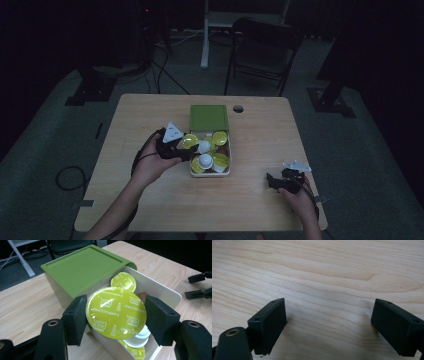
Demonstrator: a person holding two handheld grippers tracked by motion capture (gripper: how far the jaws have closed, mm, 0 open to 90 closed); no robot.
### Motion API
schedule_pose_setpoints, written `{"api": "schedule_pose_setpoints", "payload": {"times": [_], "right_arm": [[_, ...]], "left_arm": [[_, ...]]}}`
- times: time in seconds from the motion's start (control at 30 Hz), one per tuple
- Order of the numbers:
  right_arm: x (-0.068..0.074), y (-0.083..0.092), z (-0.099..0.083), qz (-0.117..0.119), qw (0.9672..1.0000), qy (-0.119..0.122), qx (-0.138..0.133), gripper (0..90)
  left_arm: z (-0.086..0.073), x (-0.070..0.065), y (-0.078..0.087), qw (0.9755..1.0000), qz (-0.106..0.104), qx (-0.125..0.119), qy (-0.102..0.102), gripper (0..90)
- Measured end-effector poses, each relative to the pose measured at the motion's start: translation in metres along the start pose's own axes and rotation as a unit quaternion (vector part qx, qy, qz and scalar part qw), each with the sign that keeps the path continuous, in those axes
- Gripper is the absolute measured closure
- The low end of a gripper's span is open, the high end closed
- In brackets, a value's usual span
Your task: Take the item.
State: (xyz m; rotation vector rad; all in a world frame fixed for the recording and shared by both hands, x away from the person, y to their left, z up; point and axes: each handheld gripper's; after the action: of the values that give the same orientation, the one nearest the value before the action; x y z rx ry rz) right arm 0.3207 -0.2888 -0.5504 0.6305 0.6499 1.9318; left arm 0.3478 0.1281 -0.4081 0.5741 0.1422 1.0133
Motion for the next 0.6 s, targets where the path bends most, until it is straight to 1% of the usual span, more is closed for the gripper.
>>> {"api": "schedule_pose_setpoints", "payload": {"times": [0.17, 0.2, 0.6], "right_arm": [[0.000, 0.000, 0.000, 0.000, 1.0000, 0.000, 0.000, 12.3], [0.000, 0.000, 0.000, 0.000, 1.0000, 0.000, 0.000, 12.3], [0.000, 0.000, 0.000, 0.000, 1.0000, -0.001, 0.000, 12.3]], "left_arm": [[-0.006, 0.006, 0.006, 1.0000, 0.006, 0.000, 0.005, 38.1], [-0.007, 0.008, 0.007, 1.0000, 0.007, 0.001, 0.003, 38.1], [-0.026, 0.020, 0.016, 0.9995, 0.024, 0.004, 0.021, 38.1]]}}
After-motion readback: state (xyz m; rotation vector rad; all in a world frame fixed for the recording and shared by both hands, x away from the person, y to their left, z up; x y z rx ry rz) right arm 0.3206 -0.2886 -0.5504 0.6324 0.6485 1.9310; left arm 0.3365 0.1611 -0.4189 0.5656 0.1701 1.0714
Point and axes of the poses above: each handheld gripper's, and its own axes: y roughly backward along the jaws, z roughly out of its top, x roughly to its left, and after that the axes turned 12 degrees about z, right-handed
